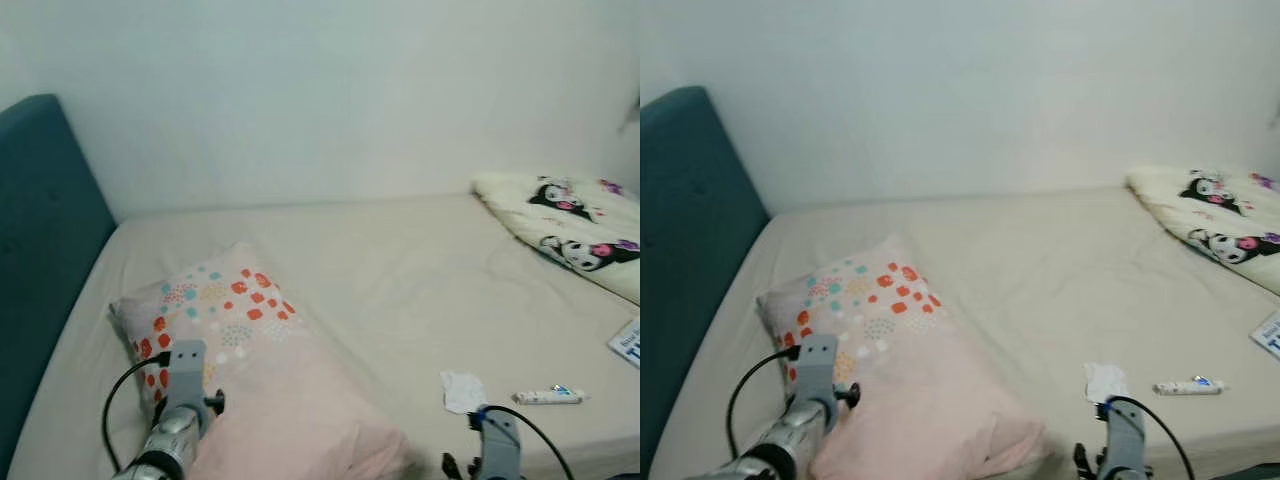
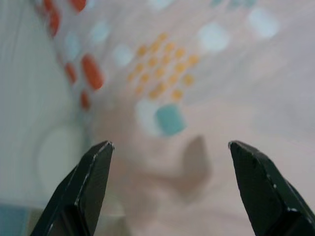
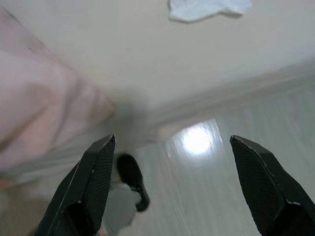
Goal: Clean up the room
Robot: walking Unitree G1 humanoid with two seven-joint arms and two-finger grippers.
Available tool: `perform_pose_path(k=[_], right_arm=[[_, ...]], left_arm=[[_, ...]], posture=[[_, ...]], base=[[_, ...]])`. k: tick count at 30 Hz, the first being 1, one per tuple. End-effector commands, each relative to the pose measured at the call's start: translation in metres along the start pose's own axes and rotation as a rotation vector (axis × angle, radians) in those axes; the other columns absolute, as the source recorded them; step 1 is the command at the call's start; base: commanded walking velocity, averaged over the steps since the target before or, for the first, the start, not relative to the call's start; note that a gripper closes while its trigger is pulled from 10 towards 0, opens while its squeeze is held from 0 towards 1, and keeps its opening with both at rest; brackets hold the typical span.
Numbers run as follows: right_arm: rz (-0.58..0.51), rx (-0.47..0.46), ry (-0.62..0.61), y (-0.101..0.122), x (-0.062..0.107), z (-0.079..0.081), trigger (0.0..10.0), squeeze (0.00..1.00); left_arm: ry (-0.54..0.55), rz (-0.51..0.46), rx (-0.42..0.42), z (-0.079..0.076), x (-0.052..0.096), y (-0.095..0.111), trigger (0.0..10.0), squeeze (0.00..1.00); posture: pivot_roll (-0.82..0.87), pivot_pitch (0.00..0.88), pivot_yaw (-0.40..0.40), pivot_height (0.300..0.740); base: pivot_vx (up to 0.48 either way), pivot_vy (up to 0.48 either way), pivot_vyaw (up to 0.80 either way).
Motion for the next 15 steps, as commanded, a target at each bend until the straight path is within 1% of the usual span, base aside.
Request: perform_pose_path(k=[1, 3, 4, 6, 7, 9, 10, 11, 12, 13, 14, 15], right_arm=[[-0.001, 0.003, 0.031, 0.0, -0.001, 0.01, 10.0, 0.0], [0.001, 0.005, 0.035, 0.0, -0.001, 0.011, 10.0, 0.0], [0.001, 0.012, 0.042, 0.0, -0.001, 0.012, 10.0, 0.0], [-0.001, 0.01, 0.044, 0.0, -0.001, 0.013, 10.0, 0.0], [0.0, 0.004, 0.044, 0.0, -0.001, 0.014, 10.0, 0.0], [0.0, 0.003, 0.043, 0.0, -0.001, 0.014, 10.0, 0.0], [0.0, -0.002, 0.044, 0.0, -0.001, 0.015, 10.0, 0.0], [0.002, -0.004, 0.044, -0.001, -0.001, 0.015, 10.0, 0.0], [0.004, -0.01, 0.045, -0.001, -0.001, 0.015, 10.0, 0.0], [0.008, -0.013, 0.045, -0.001, -0.001, 0.016, 10.0, 0.0], [0.008, -0.013, 0.045, -0.001, -0.001, 0.016, 10.0, 0.0], [0.013, -0.015, 0.045, -0.002, -0.001, 0.016, 10.0, 0.0]], left_arm=[[0.05, 0.028, -0.004, 0.012, 0.001, -0.006, 10.0, 0.0], [0.057, 0.031, 0.002, 0.013, 0.001, -0.006, 10.0, 0.0], [0.084, 0.033, 0.028, 0.016, 0.0, -0.006, 10.0, 0.0], [0.096, 0.028, 0.031, 0.017, 0.0, -0.004, 10.0, 0.0], [0.131, 0.005, 0.038, 0.021, -0.001, 0.002, 10.0, 0.0], [0.145, -0.003, 0.042, 0.023, -0.001, 0.004, 10.0, 0.0], [0.167, -0.007, 0.068, 0.026, -0.001, 0.006, 10.0, 0.0], [0.17, -0.003, 0.114, 0.028, -0.001, 0.006, 10.0, 0.0], [0.148, 0.01, 0.189, 0.027, -0.002, 0.006, 10.0, 0.0], [0.099, 0.018, 0.265, 0.021, -0.002, 0.007, 10.0, 0.0], [0.099, 0.018, 0.265, 0.021, -0.002, 0.007, 10.0, 0.0], [0.055, 0.023, 0.319, 0.015, -0.003, 0.007, 10.0, 0.0]], posture=[[0.0, 0.0, 0.031, 0.74], [0.0, 0.0, 0.031, 0.74], [0.0, 0.0, 0.032, 0.74], [0.0, 0.0, 0.032, 0.74], [0.0, 0.0, 0.033, 0.74], [0.0, 0.0, 0.033, 0.74], [0.0, 0.0, 0.035, 0.74], [0.0, 0.0, 0.036, 0.74], [0.0, 0.0, 0.036, 0.74], [0.0, 0.0, 0.036, 0.74], [0.0, 0.0, 0.036, 0.74], [0.0, 0.0, 0.036, 0.74]], base=[[0.0, 0.0, 0.0], [0.0, 0.0, 0.0], [0.0, 0.0, 0.0], [0.0, 0.0, 0.0], [0.0, 0.0, 0.0], [0.0, 0.0, 0.0], [0.0, 0.0, 0.0], [0.0, 0.0, 0.0], [0.0, 0.0, 0.0], [0.0, 0.0, 0.0], [0.0, 0.0, 0.0], [0.0, 0.0, 0.0]])
Point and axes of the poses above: a point about 5 cm out from each wrist's last joint towards the gripper, its own x axis pointing back from the gripper into the wrist, its own y axis along the axis of the wrist's last joint, z = x × y, the point moved 1 cm from there along -x, pointing out of the wrist towards the gripper, and after that the axes turned 13 degrees about x, right-handed, at the moved point
